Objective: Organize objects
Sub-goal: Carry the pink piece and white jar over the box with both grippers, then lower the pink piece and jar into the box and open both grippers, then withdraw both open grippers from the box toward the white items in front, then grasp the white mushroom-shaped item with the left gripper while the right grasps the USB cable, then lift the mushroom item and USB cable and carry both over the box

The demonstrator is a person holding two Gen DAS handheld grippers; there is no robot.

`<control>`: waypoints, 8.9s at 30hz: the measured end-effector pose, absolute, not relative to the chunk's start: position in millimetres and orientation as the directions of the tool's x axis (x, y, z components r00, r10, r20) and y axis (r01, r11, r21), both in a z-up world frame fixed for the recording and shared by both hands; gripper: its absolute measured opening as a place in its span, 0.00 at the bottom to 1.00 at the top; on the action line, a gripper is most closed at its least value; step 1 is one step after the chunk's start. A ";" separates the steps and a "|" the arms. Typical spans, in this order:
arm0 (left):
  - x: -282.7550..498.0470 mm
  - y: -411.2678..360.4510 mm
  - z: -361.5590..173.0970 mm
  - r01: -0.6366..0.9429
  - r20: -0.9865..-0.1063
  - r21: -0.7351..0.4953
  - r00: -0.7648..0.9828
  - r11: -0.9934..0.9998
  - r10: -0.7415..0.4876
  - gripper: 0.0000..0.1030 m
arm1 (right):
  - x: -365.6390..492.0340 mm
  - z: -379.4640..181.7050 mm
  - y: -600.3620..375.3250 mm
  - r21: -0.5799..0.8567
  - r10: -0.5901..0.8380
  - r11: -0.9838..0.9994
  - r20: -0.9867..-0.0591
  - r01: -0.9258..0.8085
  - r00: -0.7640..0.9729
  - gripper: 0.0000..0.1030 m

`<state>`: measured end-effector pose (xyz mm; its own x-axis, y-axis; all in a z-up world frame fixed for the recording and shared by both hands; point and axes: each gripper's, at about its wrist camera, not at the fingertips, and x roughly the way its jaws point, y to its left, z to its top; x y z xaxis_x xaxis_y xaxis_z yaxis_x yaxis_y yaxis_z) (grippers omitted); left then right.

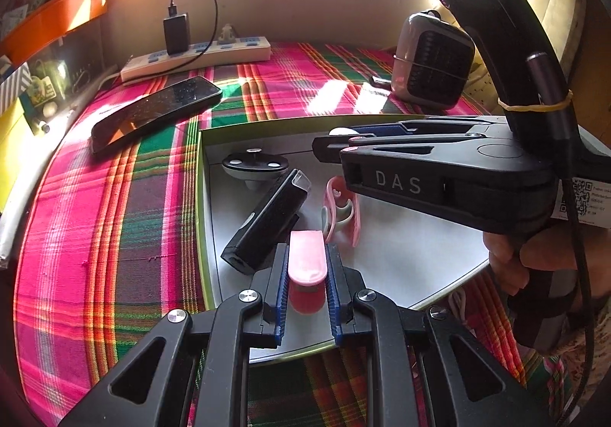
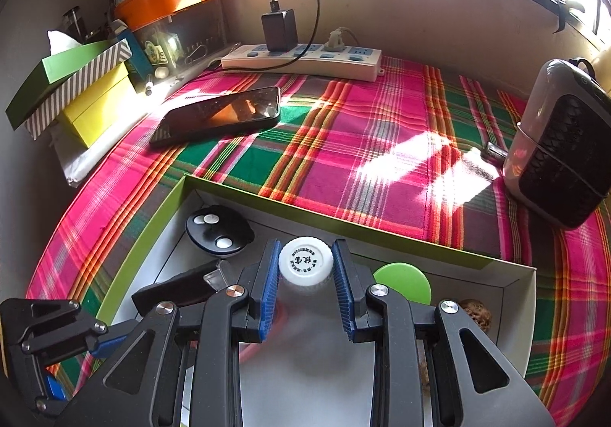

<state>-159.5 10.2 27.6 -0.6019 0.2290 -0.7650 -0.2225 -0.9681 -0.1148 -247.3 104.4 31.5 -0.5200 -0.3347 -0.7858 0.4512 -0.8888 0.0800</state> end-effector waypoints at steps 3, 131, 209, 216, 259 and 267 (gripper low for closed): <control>-159.8 9.9 27.6 -0.219 -0.765 -0.120 -0.601 -0.968 0.231 0.16 | -247.3 30.0 102.1 0.071 -0.329 -0.887 -0.791 0.456 -0.516 0.28; -85.1 6.1 27.6 -0.217 -0.752 -0.170 -0.602 -0.961 0.269 0.39 | -88.1 15.7 155.6 0.005 -0.188 -0.955 -0.781 0.296 -0.596 0.47; -101.8 52.7 16.3 -0.283 -0.771 -0.115 -0.578 -0.952 0.266 0.21 | -76.3 17.2 198.1 0.042 -0.214 -0.957 -0.772 0.288 -0.598 0.20; -101.0 52.3 16.5 -0.282 -0.771 -0.117 -0.579 -0.952 0.266 0.21 | -76.1 17.1 198.4 0.042 -0.214 -0.957 -0.771 0.287 -0.599 0.20; -83.3 51.0 38.0 -0.309 -0.735 -0.122 -0.610 -0.943 0.295 0.21 | -58.2 42.7 205.4 0.111 -0.299 -0.941 -0.710 0.318 -0.638 0.16; -91.2 49.3 49.8 -0.311 -0.720 -0.126 -0.624 -0.942 0.302 0.21 | -65.5 53.8 208.3 0.114 -0.304 -0.942 -0.693 0.317 -0.654 0.16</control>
